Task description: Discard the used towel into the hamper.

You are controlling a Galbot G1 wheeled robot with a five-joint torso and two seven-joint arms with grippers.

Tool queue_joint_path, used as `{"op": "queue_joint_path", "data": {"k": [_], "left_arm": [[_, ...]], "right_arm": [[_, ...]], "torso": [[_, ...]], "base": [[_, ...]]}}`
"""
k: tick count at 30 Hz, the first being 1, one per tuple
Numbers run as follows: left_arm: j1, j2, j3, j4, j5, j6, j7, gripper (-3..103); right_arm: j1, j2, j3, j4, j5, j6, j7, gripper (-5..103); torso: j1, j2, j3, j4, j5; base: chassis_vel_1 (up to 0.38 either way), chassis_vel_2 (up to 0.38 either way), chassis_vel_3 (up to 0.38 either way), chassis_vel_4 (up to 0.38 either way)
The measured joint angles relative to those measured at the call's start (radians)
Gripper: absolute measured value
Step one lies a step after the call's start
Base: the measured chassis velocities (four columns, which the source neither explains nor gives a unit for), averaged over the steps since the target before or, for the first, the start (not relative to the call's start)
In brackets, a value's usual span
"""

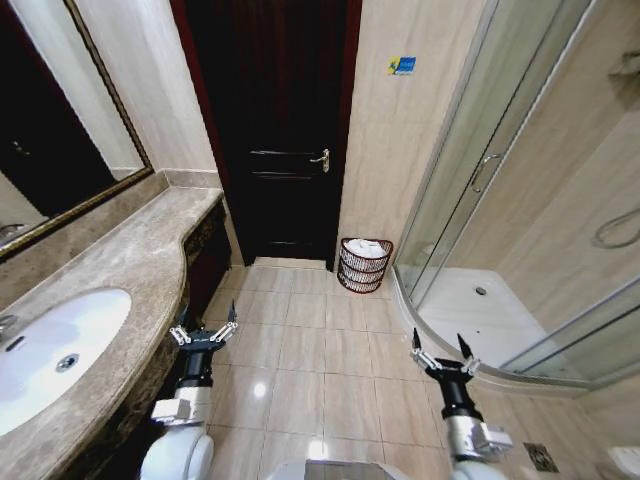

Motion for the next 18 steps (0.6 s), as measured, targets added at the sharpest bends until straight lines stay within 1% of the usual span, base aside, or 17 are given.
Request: {"op": "queue_joint_path", "data": {"k": [4, 6, 7, 9, 10, 11, 12, 14, 17, 18], "left_arm": [[0.010, 0.001, 0.004, -0.008, -0.003, 0.021, 0.008, 100], [0.017, 0.003, 0.006, -0.011, -0.002, 0.043, 0.009, 100], [0.017, 0.003, 0.006, -0.011, -0.002, 0.043, 0.009, 100], [0.023, 0.007, 0.008, -0.022, 0.001, 0.072, 0.010, 100], [0.023, 0.007, 0.008, -0.022, 0.001, 0.072, 0.010, 100], [0.024, 0.008, 0.008, -0.033, 0.001, 0.092, 0.011, 100], [0.024, 0.009, 0.008, -0.038, 0.001, 0.100, 0.012, 100], [0.019, 0.018, 0.008, -0.061, -0.018, 0.136, 0.019, 100], [0.017, 0.028, 0.008, -0.073, -0.034, 0.148, 0.025, 100], [0.011, 0.037, 0.009, -0.084, -0.045, 0.165, 0.029, 100]], "right_arm": [[0.012, 0.005, -0.001, -0.002, -0.003, -0.001, 0.002, 100], [0.027, 0.007, 0.008, 0.016, -0.003, -0.010, 0.009, 100], [0.027, 0.007, 0.008, 0.016, -0.003, -0.010, 0.009, 100], [0.041, 0.013, 0.027, 0.059, 0.002, -0.036, 0.012, 100], [0.041, 0.013, 0.027, 0.059, 0.002, -0.036, 0.012, 100], [0.045, 0.020, 0.038, 0.100, 0.012, -0.069, 0.011, 100], [0.045, 0.023, 0.042, 0.118, 0.018, -0.085, 0.009, 100], [0.035, 0.033, 0.046, 0.193, 0.046, -0.148, -0.005, 100], [0.026, 0.035, 0.041, 0.218, 0.052, -0.167, -0.013, 100], [0.020, 0.036, 0.033, 0.233, 0.049, -0.173, -0.017, 100]], "torso": [[0.000, 0.000, 0.000, 0.0000, 0.0000], [0.000, 0.000, 0.000, 0.0001, -0.0001], [0.000, 0.000, 0.000, 0.0001, -0.0001], [0.000, 0.000, 0.000, 0.0001, 0.0001], [0.000, 0.000, 0.000, 0.0001, 0.0001], [0.000, 0.000, 0.000, 0.0002, -0.0001], [0.000, 0.000, 0.000, 0.0001, -0.0001], [0.000, 0.000, 0.000, 0.0001, -0.0002], [0.000, 0.000, 0.000, 0.0001, -0.0002], [0.000, 0.000, 0.000, 0.0000, -0.0001]], "base": [[0.000, 0.000, 0.000, 0.000], [0.000, 0.000, 0.000, 0.000], [0.000, 0.000, 0.000, 0.000], [0.000, 0.000, 0.000, 0.000], [0.000, 0.000, 0.000, 0.000], [0.000, 0.000, 0.000, 0.000], [0.000, 0.000, 0.000, 0.000], [0.000, 0.000, 0.000, 0.000], [0.000, 0.000, 0.000, 0.000], [0.000, 0.000, 0.000, 0.000]]}}
